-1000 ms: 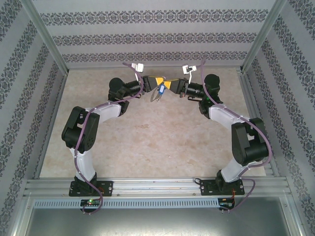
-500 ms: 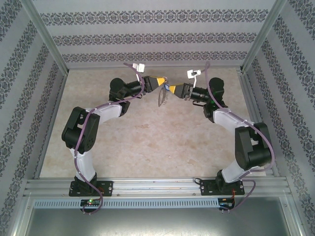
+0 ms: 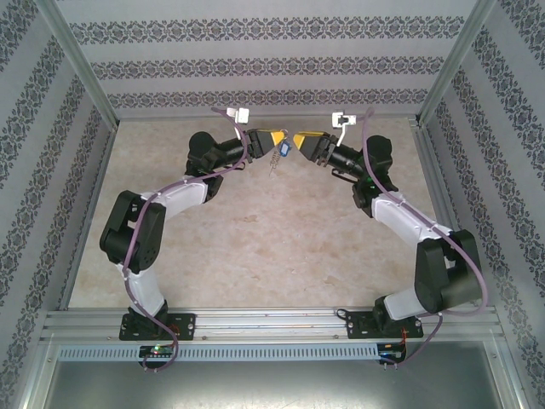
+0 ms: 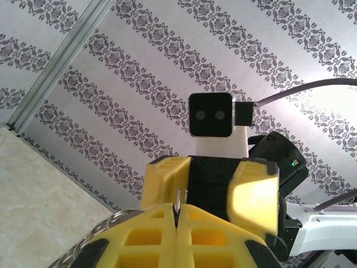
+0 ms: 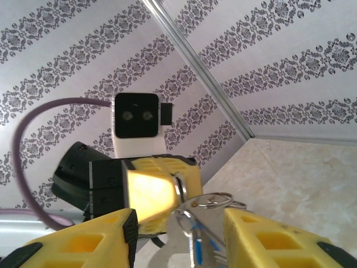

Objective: Put the keys on the keyring

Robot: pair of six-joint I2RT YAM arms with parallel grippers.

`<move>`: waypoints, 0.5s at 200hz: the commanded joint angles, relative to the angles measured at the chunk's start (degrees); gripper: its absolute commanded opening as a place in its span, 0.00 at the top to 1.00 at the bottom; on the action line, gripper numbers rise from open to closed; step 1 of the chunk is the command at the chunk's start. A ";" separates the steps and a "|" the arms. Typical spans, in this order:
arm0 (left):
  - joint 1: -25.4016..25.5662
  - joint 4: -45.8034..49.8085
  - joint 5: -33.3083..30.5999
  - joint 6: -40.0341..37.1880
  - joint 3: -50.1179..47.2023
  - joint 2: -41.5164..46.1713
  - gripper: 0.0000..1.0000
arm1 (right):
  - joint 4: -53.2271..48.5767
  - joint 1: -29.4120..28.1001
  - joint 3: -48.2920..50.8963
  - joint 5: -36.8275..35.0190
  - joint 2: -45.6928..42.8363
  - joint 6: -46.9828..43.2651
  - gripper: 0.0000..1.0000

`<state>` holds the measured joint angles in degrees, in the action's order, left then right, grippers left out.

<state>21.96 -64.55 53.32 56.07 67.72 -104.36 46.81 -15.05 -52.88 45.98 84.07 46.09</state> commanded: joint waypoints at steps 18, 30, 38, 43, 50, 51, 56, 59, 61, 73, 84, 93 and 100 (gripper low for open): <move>1.11 1.80 -1.37 -3.29 0.05 2.71 1.00 | 3.84 -1.37 -2.42 -2.01 2.94 -0.15 0.54; 1.16 2.23 -1.37 -3.63 0.03 2.89 1.00 | 4.70 -1.48 -2.51 -2.03 3.37 0.26 0.54; 1.25 2.67 -1.46 -3.91 0.10 3.01 1.00 | 5.02 -1.62 -2.64 -2.03 3.55 0.41 0.54; 1.29 2.91 -1.51 -4.10 0.04 3.02 1.00 | 5.17 -1.59 -2.67 -1.97 3.61 0.48 0.55; 1.34 3.18 -1.51 -4.22 0.13 3.02 1.00 | 5.32 -1.73 -2.71 -2.01 3.56 0.50 0.55; 1.34 3.19 -1.49 -4.26 0.17 3.02 1.00 | 5.36 -1.73 -2.73 -1.98 3.56 0.45 0.55; 1.39 3.24 -1.50 -4.22 0.15 3.02 1.00 | 5.46 -1.69 -2.70 -1.94 3.59 0.50 0.55; 1.42 3.29 -1.40 -4.26 0.20 3.06 1.00 | 5.49 -1.71 -2.74 -1.96 3.48 0.54 0.55; 1.42 3.31 -1.43 -4.30 0.21 3.03 1.00 | 5.47 -1.71 -2.75 -1.97 3.54 0.46 0.55; 1.51 3.47 -1.50 -4.35 0.14 3.02 1.00 | 5.48 -1.73 -2.72 -2.02 3.38 0.43 0.55; 1.65 3.62 -1.55 -4.50 0.18 3.02 1.00 | 5.57 -1.72 -2.64 -2.04 3.37 0.36 0.55; 1.64 3.80 -1.59 -4.64 0.20 3.02 1.00 | 5.66 -1.66 -2.72 -2.07 3.32 0.41 0.55; 1.70 3.89 -1.57 -4.66 0.23 3.02 1.00 | 5.71 -1.70 -2.66 -2.27 3.34 0.39 0.55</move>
<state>22.59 -60.29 52.16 52.95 67.72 -103.50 49.47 -16.29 -53.84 44.34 87.53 46.37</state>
